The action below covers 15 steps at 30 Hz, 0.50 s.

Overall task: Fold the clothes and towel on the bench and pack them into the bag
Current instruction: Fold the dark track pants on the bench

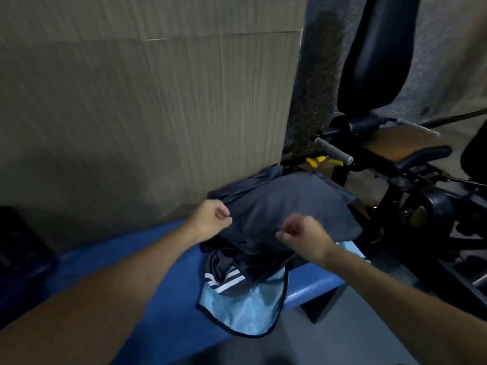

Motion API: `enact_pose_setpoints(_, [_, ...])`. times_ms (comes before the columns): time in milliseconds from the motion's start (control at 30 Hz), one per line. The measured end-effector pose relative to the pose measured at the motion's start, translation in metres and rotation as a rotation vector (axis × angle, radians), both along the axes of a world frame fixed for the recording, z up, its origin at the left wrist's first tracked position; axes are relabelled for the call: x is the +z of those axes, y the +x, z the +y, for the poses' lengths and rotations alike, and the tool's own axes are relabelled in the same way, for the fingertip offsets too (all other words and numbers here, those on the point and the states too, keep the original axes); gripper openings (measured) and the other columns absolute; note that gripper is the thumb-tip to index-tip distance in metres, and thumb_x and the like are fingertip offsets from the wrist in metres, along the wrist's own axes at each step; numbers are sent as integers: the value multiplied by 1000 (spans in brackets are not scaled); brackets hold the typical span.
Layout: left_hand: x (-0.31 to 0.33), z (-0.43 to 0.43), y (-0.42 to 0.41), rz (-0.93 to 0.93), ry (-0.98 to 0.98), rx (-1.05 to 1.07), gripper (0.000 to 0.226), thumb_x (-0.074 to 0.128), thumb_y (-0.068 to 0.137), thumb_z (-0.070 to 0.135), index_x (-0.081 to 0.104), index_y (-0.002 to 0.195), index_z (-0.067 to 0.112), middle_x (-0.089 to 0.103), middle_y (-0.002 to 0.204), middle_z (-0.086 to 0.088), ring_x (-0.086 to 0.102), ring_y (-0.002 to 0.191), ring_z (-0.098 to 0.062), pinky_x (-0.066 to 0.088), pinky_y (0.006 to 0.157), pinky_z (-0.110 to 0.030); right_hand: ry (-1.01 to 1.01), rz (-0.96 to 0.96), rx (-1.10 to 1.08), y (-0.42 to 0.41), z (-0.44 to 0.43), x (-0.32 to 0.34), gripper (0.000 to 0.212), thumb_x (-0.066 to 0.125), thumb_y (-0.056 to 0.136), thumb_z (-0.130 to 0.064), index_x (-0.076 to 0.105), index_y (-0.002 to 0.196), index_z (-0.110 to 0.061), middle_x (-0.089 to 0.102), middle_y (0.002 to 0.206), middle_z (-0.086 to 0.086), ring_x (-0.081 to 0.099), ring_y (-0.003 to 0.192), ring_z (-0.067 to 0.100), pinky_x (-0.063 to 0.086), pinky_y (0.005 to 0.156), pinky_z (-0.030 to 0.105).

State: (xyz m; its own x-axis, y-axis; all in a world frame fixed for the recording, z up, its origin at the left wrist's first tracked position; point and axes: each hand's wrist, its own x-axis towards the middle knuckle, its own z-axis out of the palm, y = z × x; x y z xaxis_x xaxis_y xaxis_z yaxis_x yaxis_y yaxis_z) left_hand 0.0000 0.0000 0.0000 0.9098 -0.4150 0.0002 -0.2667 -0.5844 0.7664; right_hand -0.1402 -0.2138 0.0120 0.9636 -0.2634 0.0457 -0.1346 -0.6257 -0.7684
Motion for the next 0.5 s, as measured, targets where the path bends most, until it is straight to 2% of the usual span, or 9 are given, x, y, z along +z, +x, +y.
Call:
enact_pose_setpoints(67, [-16,6,6,-17,97,35,15,78,84,15,65,91,19,64,88,-2,60,80,-19,52,78,-31,-234,59,57,6,8,-11,16,74,83,-32,59,86,-26,59,82,-7,57,88,18,45,83,34])
enact_pose_setpoints(133, [-32,9,6,-6,180,100,29,78,84,23,67,110,19,61,104,0,62,94,-22,52,87,-34,-385,105,92,11,17,-25,25,69,86,-39,61,106,-26,58,97,-9,51,102,18,37,89,35])
enact_pose_setpoints(200, [-41,7,7,20,152,140,43,79,83,24,63,122,14,60,112,-4,63,101,-24,52,88,-34,-447,76,89,17,22,-35,33,65,88,-42,59,117,-27,56,105,-9,46,107,17,32,89,35])
enact_pose_setpoints(300, [-51,1,13,67,80,192,54,80,83,20,57,130,7,67,113,-11,65,97,-23,51,85,-32,-579,21,77,26,22,-52,40,63,89,-43,56,125,-28,55,113,-6,45,113,20,30,92,36])
enact_pose_setpoints(367, [-54,-1,18,102,28,230,53,78,85,16,56,130,3,73,104,-11,66,94,-22,50,86,-30,-660,29,104,31,21,-59,40,69,85,-40,60,122,-28,56,111,-2,48,110,25,33,90,39])
enact_pose_setpoints(433, [-51,-3,18,111,17,251,38,76,87,12,63,121,2,74,97,-10,66,90,-20,51,87,-30,-715,-11,103,35,20,-67,26,78,75,-34,70,99,-29,57,96,-1,54,95,28,39,79,40])
enact_pose_setpoints(500, [-50,-1,20,88,19,252,13,73,88,7,72,101,7,72,90,-6,64,83,-15,55,87,-32,-732,-54,64,38,20,-67,9,78,74,-28,70,78,-30,56,86,-4,53,85,25,39,73,38])
